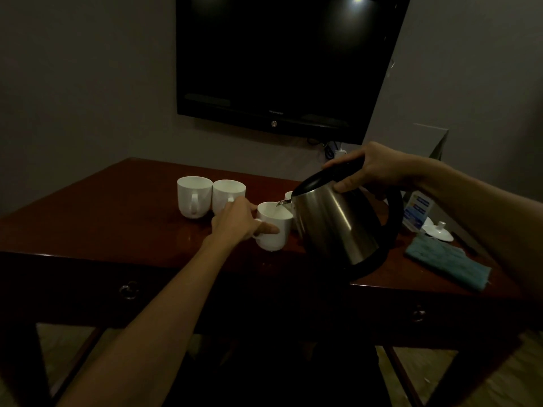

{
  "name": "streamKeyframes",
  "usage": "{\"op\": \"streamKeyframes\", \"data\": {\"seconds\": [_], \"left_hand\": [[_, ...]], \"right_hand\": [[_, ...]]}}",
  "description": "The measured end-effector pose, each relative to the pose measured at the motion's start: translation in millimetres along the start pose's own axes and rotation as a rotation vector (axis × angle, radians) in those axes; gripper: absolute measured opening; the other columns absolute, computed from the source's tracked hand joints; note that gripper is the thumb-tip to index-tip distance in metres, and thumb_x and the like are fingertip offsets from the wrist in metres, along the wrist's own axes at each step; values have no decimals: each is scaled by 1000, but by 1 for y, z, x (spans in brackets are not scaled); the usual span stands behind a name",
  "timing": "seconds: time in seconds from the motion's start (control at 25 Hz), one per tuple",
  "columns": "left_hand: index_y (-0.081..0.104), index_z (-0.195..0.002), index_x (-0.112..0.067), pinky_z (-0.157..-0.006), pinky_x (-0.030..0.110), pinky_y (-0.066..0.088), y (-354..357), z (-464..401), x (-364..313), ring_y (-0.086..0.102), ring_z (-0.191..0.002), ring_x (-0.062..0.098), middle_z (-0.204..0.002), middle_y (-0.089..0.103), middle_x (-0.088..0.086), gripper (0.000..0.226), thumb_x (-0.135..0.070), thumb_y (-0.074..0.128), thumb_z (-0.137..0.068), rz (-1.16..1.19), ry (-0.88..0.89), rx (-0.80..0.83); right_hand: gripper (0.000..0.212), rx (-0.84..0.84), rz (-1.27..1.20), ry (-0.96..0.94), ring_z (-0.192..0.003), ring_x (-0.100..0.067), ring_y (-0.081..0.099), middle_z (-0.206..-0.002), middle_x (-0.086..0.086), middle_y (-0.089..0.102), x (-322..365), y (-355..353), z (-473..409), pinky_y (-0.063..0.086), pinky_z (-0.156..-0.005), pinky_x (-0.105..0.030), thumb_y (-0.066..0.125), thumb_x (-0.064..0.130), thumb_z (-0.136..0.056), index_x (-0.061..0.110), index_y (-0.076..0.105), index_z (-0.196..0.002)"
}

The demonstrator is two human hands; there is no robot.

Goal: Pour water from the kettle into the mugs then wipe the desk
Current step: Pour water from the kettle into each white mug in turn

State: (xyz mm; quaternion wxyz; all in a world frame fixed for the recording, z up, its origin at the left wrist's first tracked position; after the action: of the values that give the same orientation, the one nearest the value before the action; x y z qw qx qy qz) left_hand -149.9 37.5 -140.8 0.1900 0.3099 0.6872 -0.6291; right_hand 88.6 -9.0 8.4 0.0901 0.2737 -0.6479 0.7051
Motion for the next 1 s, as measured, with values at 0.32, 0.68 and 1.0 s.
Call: {"op": "streamKeyframes", "data": {"seconds": [0.32,0.68,1.0], "left_hand": [[69,-106,-12,-85,45,58,4,-5,5,69,-86,16,-85,73,1,56,-50,85,-68,42,7,10],[69,-108,-13,-86,46,57,3,-4,3,68,-87,16,-86,72,1,55,-49,85,-69,50,3,16],[68,-112,-10,-86,45,58,3,-3,2,69,-87,16,-85,72,1,58,-46,85,-70,65,-5,25]], "right_hand": [[59,4,-10,26,-110,-48,58,-123,-13,62,-2,-1,-2,58,-79,-52,79,39,-65,45,63,-121],[60,16,-19,40,-107,-54,57,-127,-28,58,-3,-1,-2,56,-79,-56,80,40,-63,46,63,-120],[60,27,-18,35,-116,-58,50,-130,-30,55,-5,-2,-5,51,-85,-68,81,41,-63,49,63,-120]]}}
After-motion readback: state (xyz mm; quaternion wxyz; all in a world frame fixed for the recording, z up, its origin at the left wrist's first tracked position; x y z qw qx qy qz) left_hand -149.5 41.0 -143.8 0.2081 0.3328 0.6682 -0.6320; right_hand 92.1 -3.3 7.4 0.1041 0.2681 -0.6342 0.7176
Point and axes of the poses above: each hand's wrist, its own z-axis away from the middle knuckle, its own y-axis out of the palm, x = y × z, the point moved 5 cm from there along -z, towards the middle knuckle
